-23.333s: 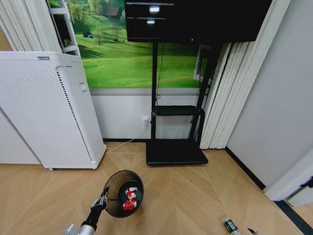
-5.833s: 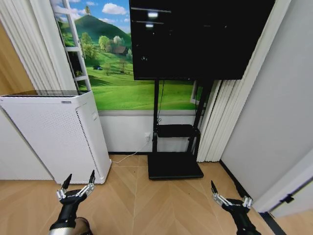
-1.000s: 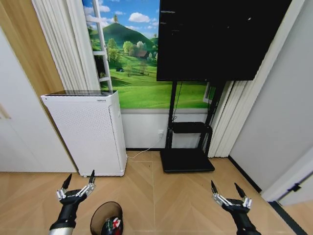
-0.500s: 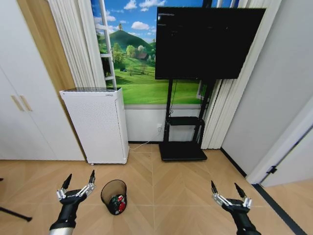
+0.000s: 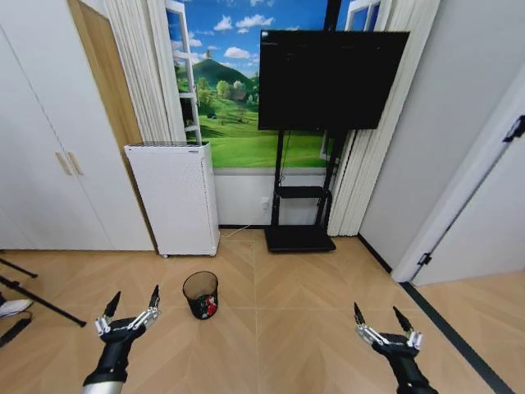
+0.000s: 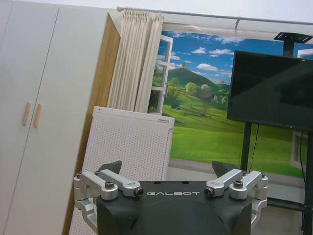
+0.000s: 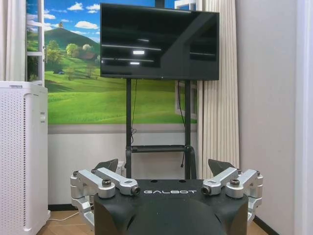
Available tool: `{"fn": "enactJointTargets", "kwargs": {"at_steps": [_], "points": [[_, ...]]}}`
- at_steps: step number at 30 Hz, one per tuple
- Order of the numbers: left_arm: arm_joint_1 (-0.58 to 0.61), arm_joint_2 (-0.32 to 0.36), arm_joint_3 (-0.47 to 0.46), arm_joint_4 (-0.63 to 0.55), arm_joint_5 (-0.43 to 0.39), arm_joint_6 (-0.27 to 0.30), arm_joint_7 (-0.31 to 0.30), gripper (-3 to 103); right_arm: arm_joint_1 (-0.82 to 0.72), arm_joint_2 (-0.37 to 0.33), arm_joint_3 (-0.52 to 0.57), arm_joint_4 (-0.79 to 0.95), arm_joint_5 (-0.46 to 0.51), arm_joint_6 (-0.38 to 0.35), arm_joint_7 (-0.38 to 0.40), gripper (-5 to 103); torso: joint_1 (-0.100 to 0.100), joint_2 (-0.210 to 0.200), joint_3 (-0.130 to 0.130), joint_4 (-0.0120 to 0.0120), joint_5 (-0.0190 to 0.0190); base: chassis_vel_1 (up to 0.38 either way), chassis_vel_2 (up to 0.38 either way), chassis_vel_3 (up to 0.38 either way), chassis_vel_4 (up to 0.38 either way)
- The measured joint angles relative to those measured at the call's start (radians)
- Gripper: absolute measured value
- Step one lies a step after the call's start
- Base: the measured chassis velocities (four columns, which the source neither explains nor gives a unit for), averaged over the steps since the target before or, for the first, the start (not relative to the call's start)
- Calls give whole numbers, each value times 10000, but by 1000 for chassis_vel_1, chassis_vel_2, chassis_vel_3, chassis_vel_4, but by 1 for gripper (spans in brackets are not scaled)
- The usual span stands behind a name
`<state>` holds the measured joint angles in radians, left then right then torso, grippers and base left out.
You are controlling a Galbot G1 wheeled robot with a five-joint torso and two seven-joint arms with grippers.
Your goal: Pick up the trash bin and place the garbage on the floor into it.
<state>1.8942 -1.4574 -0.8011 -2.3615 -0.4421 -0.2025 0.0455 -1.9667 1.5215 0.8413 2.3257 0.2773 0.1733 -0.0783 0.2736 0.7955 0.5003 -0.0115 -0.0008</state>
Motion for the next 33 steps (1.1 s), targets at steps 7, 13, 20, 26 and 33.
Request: {"fn": "enactJointTargets", "kwargs": {"at_steps": [7,13,20,26,33], "points": [[1,0,-1,-1,0,0,0,100,0,0,-1,0,0,0,0,100,0,0,0,1,4,302,-294,-308,306],[0,0,-2,0,0,0,0,100,-1,1,-1,0,0,0,0,100,1,0,1,0,7,299,-305,-305,303],[0,0,-2,0,0,0,0,100,-1,0,-2,0,0,0,-1,100,0,0,-1,0,6,279,-276,-279,267],[1,0,-2,0,0,0,0,100,0,0,-1,0,0,0,-1,100,-5,2,-2,-2,8,130,-118,-177,156],[-2,0,-2,0,0,0,0,100,3,0,-1,0,0,0,0,100,7,-3,4,2,10,-44,26,35,-30]]}}
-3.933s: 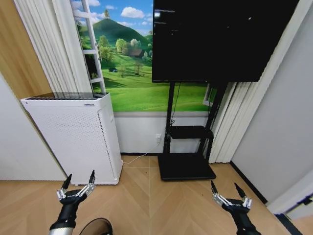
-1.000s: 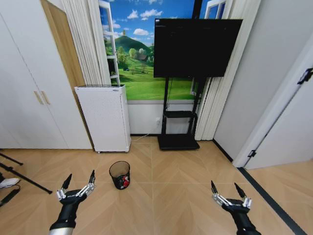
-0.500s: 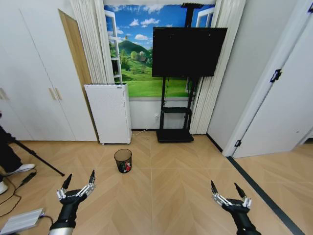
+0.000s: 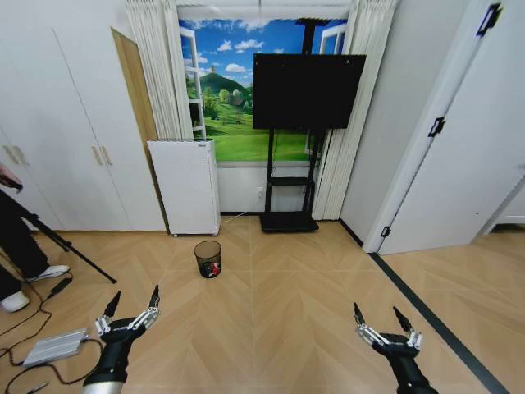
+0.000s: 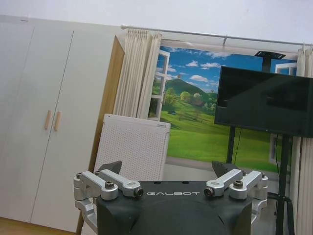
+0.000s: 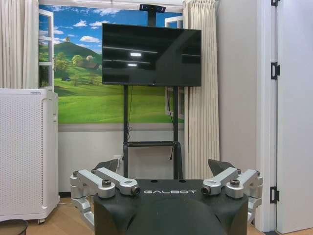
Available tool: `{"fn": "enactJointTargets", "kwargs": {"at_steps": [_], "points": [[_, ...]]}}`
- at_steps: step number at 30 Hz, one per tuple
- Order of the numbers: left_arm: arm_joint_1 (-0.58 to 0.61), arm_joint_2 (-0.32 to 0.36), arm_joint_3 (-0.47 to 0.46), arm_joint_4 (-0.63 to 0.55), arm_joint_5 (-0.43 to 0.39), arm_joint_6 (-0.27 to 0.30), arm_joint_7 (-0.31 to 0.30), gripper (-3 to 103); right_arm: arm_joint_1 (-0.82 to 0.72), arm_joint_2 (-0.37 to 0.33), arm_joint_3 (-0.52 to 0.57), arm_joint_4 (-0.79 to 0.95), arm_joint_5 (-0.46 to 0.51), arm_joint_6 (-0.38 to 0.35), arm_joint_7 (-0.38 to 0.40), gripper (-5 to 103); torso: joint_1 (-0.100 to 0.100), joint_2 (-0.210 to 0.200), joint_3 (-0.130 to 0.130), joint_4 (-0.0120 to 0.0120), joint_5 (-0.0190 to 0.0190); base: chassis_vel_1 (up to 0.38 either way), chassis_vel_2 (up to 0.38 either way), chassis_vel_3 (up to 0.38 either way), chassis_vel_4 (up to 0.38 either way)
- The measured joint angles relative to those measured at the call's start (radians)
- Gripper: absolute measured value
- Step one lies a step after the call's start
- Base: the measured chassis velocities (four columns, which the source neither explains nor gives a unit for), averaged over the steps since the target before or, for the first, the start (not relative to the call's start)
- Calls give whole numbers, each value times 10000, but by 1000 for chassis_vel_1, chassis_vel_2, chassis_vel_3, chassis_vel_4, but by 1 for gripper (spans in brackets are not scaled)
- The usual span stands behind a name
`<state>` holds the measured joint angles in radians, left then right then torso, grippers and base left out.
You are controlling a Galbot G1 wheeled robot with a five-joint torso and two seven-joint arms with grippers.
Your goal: Pick up the trash bin and place the garbage on the floor into it.
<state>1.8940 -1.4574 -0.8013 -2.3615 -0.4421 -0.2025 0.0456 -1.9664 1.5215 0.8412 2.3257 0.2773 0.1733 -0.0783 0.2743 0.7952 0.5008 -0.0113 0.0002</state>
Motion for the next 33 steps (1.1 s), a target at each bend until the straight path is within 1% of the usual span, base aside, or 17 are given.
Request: {"fn": "enactJointTargets", "kwargs": {"at_steps": [33], "points": [[2,0,0,0,0,0,0,100,-2,0,0,0,0,0,-1,100,-6,2,-3,-2,-2,-2,1,2,-1]]}}
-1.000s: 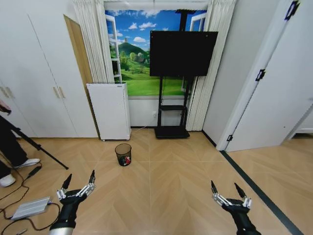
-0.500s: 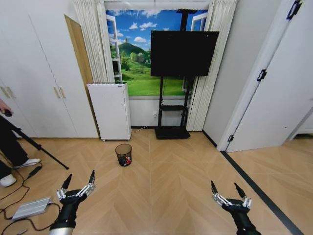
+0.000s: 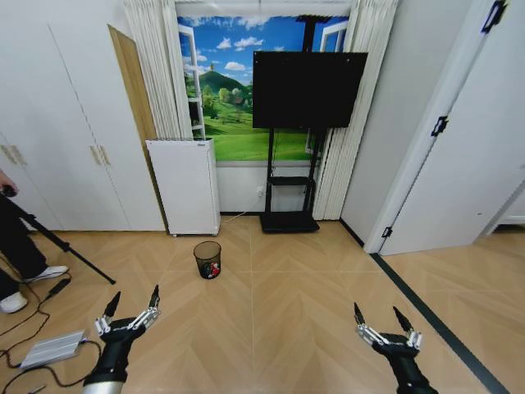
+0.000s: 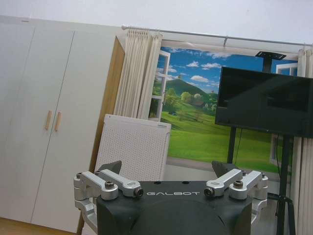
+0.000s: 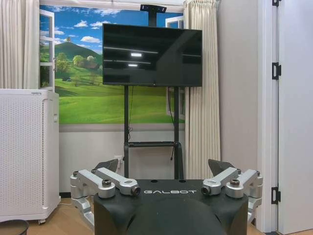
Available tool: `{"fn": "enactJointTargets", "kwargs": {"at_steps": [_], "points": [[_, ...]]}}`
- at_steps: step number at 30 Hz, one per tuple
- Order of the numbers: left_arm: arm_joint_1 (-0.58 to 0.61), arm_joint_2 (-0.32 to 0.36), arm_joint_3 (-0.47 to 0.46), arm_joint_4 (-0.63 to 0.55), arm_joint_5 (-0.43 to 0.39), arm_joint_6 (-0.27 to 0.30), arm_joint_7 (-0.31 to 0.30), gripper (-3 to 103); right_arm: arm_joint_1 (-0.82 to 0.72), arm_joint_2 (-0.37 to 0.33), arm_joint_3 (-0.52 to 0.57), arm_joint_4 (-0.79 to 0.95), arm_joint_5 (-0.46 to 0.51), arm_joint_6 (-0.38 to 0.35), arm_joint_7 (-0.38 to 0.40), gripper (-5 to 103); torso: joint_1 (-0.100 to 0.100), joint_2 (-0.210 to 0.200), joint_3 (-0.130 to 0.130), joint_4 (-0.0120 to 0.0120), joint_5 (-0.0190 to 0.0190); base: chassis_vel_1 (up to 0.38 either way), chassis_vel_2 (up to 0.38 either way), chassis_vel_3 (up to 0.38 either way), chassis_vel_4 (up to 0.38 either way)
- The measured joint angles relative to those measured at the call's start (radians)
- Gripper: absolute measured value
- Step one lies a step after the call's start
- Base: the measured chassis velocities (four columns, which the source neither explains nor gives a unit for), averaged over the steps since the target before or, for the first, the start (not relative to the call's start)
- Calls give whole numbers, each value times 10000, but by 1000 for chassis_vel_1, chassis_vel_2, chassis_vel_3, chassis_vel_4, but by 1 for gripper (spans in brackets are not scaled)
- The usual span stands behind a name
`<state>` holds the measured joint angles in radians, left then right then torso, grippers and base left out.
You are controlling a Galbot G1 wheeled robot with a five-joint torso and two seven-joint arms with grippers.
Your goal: Pick up the trash bin and place the garbage on the floor into it.
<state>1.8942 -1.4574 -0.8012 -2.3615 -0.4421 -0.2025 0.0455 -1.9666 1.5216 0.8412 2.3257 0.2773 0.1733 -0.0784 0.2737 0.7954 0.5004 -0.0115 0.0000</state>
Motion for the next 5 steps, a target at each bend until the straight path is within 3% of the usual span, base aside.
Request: {"fn": "enactJointTargets", "kwargs": {"at_steps": [5], "points": [[0,0,0,0,0,0,0,100,0,0,0,0,0,0,0,100,0,0,0,0,0,0,0,0,0]]}}
